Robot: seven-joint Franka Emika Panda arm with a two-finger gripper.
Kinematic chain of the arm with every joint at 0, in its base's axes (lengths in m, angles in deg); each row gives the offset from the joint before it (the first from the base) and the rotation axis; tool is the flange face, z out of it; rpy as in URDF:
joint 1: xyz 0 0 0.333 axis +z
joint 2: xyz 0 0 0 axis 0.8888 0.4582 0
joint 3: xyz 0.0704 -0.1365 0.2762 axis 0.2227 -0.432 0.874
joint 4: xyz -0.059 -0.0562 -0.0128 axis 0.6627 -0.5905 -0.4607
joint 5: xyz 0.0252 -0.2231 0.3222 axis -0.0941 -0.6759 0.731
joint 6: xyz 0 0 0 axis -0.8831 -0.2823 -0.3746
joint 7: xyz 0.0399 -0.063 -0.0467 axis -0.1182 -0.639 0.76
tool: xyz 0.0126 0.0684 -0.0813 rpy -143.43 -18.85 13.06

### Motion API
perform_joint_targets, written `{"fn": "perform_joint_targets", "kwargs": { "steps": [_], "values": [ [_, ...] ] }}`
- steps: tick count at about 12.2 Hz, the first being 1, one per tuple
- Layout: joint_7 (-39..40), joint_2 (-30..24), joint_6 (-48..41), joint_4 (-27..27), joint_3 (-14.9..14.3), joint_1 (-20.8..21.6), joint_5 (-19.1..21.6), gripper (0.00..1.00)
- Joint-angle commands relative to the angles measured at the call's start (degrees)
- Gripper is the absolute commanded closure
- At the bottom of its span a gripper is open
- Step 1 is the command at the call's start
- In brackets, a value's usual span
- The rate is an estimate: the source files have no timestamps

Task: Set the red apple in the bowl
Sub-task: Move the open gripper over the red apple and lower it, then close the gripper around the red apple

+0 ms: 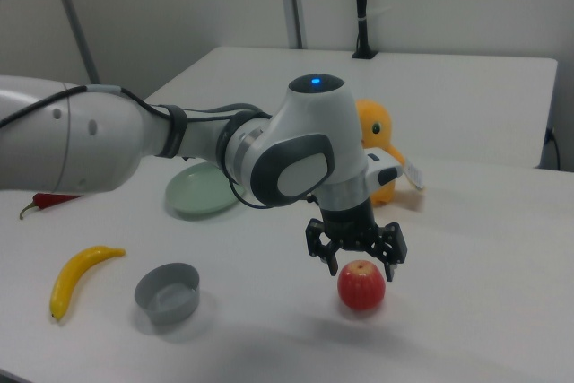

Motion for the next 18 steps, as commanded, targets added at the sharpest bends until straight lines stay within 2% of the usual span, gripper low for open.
{"fn": "perform_joint_targets", "kwargs": {
  "steps": [1, 3, 12, 14, 18],
  "values": [
    [-4.1, 3.4, 5.4, 0.2, 1.1, 1.9, 0.2, 0.0],
    [-5.9, 5.2, 8.3, 0.1, 2.2, 1.9, 0.1, 0.0],
    [-6.2, 5.6, 7.5, 0.0, 2.2, 1.3, 0.2, 0.0],
    [-10.5, 5.6, 7.5, -0.6, 2.2, 1.3, 0.2, 0.0],
    [-11.5, 5.9, 7.5, -0.8, 2.2, 1.3, 0.2, 0.0]
  ]
}}
